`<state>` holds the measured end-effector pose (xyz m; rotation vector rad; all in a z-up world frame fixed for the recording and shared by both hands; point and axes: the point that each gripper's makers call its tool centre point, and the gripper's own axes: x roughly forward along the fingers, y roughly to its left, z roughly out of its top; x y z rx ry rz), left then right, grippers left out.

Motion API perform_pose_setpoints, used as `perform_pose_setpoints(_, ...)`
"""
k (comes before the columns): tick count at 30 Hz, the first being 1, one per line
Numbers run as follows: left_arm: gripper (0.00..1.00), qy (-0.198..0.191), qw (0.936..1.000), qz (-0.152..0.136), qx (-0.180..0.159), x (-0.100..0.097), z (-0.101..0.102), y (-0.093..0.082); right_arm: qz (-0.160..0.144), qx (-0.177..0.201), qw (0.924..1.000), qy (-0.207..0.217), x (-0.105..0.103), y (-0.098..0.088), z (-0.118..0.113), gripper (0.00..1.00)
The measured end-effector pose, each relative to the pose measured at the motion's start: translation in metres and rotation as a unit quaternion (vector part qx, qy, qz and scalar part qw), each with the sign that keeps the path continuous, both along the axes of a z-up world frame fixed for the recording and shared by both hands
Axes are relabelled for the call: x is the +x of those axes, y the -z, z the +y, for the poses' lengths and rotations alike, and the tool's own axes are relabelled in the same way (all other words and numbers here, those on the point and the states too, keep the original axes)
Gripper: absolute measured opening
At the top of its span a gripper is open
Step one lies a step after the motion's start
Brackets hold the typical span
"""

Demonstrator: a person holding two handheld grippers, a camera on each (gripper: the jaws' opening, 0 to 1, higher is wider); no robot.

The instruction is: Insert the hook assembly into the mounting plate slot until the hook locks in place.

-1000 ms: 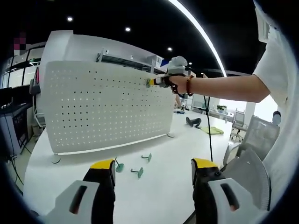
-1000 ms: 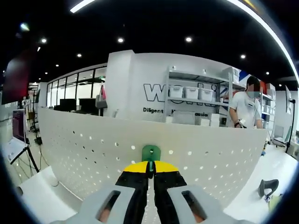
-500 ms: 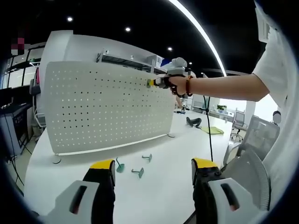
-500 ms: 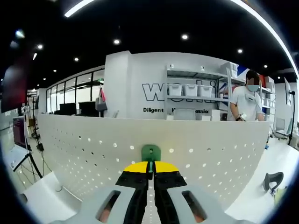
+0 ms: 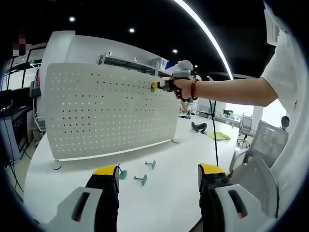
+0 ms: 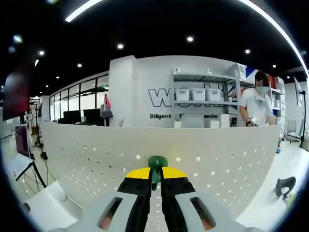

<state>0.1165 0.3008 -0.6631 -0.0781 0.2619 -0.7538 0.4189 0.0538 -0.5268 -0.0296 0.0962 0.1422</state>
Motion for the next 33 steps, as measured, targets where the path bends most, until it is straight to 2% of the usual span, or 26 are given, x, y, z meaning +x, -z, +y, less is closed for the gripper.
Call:
perform_pose_setpoints(13, 0.69, -0.002, 1.0, 0.0, 0.002, -0.003, 0.002, 0.001, 0.006, 0.002, 1.0, -0.005, -0.004, 0.003, 0.0, 0.12)
perform_pose_setpoints(20, 0.69, -0.003, 1.0, -0.004, -0.005, -0.003, -0.002, -0.003, 0.002, 0.003, 1.0, -0.006, -0.014, 0.0, -0.001, 0.14)
perform_pose_setpoints(33, 0.68, 0.006, 1.0, -0.003, 0.004, -0.008, -0.006, -0.003, 0.002, 0.011, 0.9999, -0.01, -0.032, 0.005, -0.003, 0.14)
